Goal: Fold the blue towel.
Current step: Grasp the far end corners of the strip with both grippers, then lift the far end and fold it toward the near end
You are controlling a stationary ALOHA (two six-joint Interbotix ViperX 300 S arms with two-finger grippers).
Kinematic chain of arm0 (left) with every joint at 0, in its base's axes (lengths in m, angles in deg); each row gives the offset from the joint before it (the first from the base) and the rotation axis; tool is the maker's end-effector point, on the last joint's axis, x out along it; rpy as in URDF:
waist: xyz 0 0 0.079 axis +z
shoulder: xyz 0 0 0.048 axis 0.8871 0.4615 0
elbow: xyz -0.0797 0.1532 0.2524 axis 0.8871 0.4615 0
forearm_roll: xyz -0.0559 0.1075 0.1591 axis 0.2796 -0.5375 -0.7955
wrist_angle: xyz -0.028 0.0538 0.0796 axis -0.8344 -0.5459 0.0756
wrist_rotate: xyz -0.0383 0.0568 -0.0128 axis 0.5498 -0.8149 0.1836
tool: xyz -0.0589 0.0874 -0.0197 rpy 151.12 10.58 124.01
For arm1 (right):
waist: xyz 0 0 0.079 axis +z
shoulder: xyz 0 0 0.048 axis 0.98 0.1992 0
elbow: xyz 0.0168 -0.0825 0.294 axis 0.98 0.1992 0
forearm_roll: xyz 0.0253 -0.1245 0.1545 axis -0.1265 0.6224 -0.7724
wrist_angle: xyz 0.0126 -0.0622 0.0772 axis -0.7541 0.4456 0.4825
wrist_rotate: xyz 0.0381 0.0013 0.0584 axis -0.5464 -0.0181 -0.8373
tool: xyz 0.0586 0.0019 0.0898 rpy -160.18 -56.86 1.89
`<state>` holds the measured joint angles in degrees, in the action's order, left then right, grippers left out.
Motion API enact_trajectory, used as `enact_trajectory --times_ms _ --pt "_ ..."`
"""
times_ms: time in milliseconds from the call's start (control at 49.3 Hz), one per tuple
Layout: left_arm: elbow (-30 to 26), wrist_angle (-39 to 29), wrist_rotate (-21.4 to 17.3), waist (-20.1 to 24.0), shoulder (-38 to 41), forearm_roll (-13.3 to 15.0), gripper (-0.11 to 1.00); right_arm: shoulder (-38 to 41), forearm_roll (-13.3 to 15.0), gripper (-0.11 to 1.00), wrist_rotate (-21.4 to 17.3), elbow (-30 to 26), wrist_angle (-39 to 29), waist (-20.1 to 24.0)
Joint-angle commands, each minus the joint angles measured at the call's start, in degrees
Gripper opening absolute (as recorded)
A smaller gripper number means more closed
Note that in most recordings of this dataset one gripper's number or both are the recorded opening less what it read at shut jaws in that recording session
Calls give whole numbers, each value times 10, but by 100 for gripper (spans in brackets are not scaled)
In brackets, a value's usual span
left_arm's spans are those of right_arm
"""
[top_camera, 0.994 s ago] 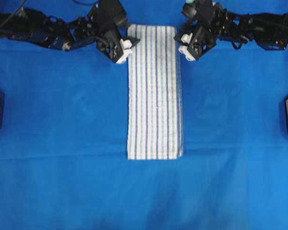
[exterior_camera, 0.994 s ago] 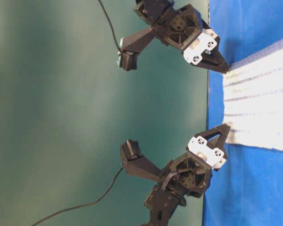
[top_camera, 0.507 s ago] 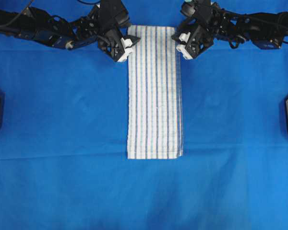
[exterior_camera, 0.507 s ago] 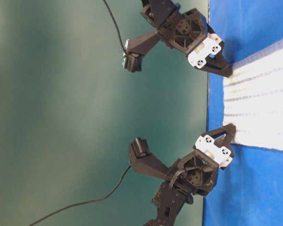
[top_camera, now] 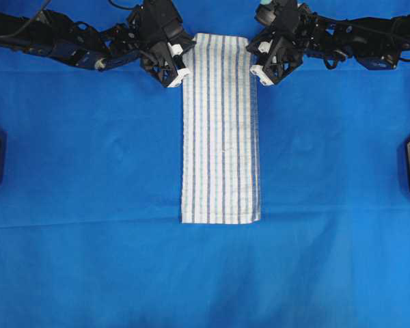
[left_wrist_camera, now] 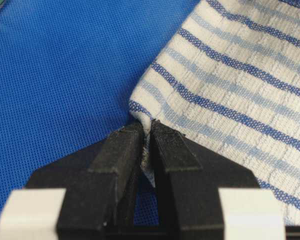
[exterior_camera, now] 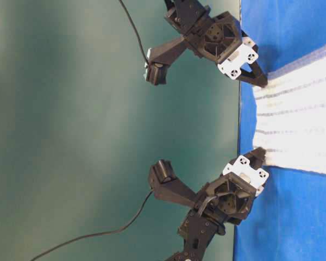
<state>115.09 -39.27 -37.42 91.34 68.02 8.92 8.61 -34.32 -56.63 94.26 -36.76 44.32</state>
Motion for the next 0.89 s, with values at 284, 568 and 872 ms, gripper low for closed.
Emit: enact_trajectory --times_ms 284,568,872 --pt "-10 -1 -16 0 -30 -1 4 -36 -3 7 -4 -3 -1 -6" --pt "-7 -17 -36 0 -77 -1 4 -77 -4 7 -6 4 -13 -6" --pt "0 -21 -40 -8 -83 -1 4 -83 -10 7 -9 10 -15 3"
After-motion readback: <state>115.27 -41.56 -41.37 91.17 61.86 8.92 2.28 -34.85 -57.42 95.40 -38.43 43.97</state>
